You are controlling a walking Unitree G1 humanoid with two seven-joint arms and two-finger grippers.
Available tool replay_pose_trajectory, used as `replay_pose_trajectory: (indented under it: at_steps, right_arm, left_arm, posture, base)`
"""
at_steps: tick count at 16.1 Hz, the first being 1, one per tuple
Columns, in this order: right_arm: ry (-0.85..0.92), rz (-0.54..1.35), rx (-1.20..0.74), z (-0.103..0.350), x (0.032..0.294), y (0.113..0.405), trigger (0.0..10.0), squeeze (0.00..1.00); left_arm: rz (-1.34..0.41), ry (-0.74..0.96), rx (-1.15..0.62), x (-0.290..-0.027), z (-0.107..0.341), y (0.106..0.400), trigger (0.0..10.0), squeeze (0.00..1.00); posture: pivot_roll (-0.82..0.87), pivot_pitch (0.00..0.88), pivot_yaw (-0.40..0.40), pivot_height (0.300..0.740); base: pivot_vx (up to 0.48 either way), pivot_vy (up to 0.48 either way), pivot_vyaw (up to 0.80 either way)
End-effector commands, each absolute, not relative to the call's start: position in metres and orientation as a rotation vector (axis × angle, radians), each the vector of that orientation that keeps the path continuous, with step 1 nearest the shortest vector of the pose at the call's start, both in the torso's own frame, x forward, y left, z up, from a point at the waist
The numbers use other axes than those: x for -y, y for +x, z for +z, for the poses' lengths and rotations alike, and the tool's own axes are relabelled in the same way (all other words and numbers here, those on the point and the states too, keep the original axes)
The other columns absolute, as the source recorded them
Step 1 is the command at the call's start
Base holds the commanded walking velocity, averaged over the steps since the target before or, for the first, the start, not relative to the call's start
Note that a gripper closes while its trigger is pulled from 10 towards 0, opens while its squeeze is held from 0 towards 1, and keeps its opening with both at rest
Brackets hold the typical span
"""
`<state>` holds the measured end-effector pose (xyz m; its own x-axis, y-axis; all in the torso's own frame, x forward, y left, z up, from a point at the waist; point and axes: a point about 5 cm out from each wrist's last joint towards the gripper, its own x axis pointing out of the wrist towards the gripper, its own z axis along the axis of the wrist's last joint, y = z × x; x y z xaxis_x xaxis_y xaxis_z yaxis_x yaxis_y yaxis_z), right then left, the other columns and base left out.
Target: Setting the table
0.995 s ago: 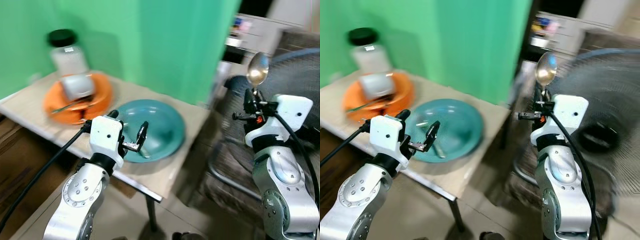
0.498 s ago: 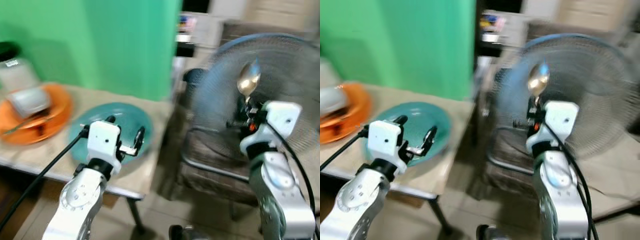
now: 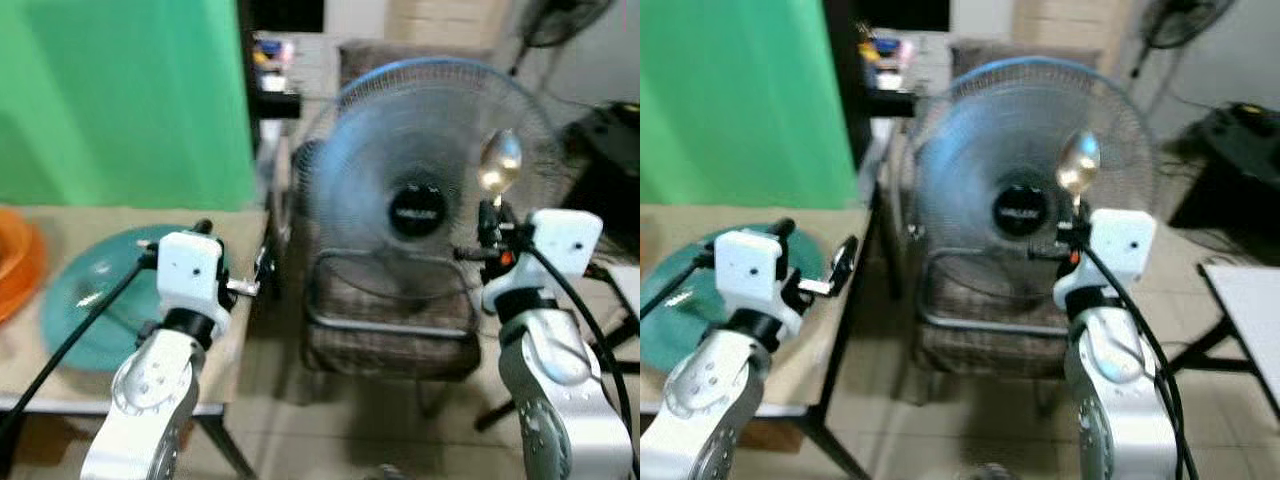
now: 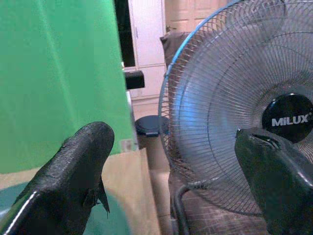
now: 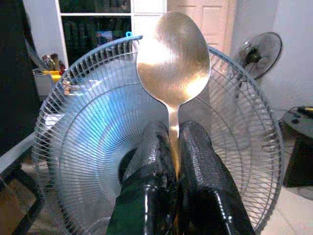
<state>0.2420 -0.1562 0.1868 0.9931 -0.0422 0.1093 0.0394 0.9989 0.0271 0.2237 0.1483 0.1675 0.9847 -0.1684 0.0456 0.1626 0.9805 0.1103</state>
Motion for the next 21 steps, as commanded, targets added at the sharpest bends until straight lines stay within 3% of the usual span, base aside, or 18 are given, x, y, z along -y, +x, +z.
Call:
replay_pose_trajectory:
  at_steps: [1, 7, 13, 18, 21]
  right_arm:
    - [0.016, -0.073, 0.069, 0.181, 0.162, 0.245, 10.0, 0.0]
    - [-0.003, 0.023, -0.068, 0.166, 0.171, 0.241, 10.0, 0.0]
    - [-0.022, -0.069, -0.066, 0.172, 0.173, 0.238, 10.0, 0.0]
    - [0.044, -0.015, -0.058, 0.172, 0.16, 0.245, 10.0, 0.0]
    - [0.022, -0.011, -0.052, 0.17, 0.166, 0.244, 10.0, 0.0]
  left_arm:
    - [-0.137, 0.121, 0.062, -0.152, 0.167, 0.228, 10.0, 0.0]
    - [-0.054, 0.171, 0.073, -0.177, 0.172, 0.241, 10.0, 0.0]
    - [-0.131, 0.101, 0.008, -0.155, 0.156, 0.236, 10.0, 0.0]
    - [-0.114, 0.132, 0.003, -0.156, 0.157, 0.238, 10.0, 0.0]
    - [-0.029, 0.129, -0.022, -0.165, 0.155, 0.239, 10.0, 0.0]
  posture:
    - [0.02, 0.0, 0.004, 0.74]
    - [0.02, 0.0, -0.001, 0.74]
    - [-0.02, 0.0, 0.016, 0.74]
    - [-0.02, 0.0, 0.019, 0.74]
    - [-0.01, 0.0, 0.017, 0.74]
  base:
    - [0.0, 0.0, -0.8]
    - [0.0, 0.0, -0.8]
    - [0.0, 0.0, -0.8]
    - [0.0, 0.0, -0.8]
    - [0.0, 0.0, -0.66]
